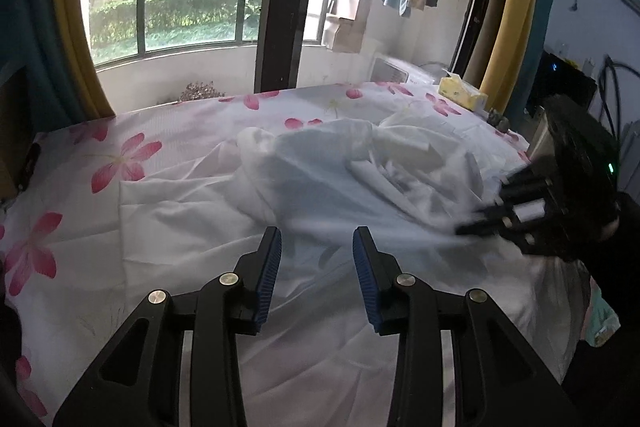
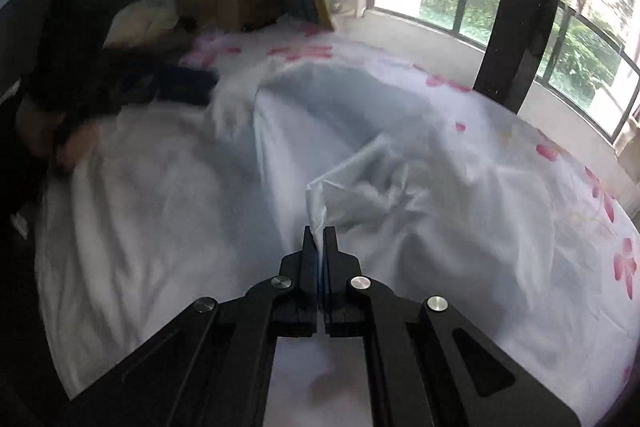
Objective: Fold large clothes
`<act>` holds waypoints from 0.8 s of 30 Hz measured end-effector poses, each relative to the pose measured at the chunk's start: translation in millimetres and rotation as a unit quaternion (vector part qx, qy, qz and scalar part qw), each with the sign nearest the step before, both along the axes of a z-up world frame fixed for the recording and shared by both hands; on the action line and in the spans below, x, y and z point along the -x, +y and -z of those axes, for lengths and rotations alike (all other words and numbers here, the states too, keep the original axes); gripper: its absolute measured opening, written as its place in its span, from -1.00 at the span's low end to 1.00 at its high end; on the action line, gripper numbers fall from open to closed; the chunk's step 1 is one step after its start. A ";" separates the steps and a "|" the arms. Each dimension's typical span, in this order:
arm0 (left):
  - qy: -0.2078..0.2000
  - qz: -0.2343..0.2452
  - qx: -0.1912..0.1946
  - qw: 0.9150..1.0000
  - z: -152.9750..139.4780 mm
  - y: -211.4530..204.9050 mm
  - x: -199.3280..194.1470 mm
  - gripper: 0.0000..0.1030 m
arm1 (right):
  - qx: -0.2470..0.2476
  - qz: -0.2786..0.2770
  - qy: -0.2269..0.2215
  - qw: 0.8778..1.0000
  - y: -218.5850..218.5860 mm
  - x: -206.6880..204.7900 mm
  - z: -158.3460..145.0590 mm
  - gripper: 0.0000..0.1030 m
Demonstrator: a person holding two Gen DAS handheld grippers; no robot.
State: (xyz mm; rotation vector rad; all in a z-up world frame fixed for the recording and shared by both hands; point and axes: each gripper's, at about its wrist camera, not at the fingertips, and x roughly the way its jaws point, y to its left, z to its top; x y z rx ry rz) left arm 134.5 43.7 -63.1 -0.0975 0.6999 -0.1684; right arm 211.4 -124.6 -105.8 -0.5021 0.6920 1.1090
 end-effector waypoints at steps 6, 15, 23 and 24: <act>-0.002 0.002 -0.004 1.000 -3.9 -12.5 -17.6 -0.24 | 0.021 -0.009 0.028 0.999 -28.8 18.1 14.9 -0.96; 0.011 -0.010 -0.010 1.000 3.1 -20.2 -46.8 -0.24 | 0.019 0.008 0.019 1.000 -46.7 20.2 10.2 -0.92; 0.039 -0.035 -0.014 0.999 12.3 -9.0 -51.0 -0.24 | -0.037 0.049 -0.012 0.998 -55.2 -9.2 -31.2 0.17; 0.039 -0.036 -0.014 0.999 13.2 -6.0 -48.6 -0.24 | -0.040 0.068 -0.012 0.997 -57.0 -18.8 -33.1 0.17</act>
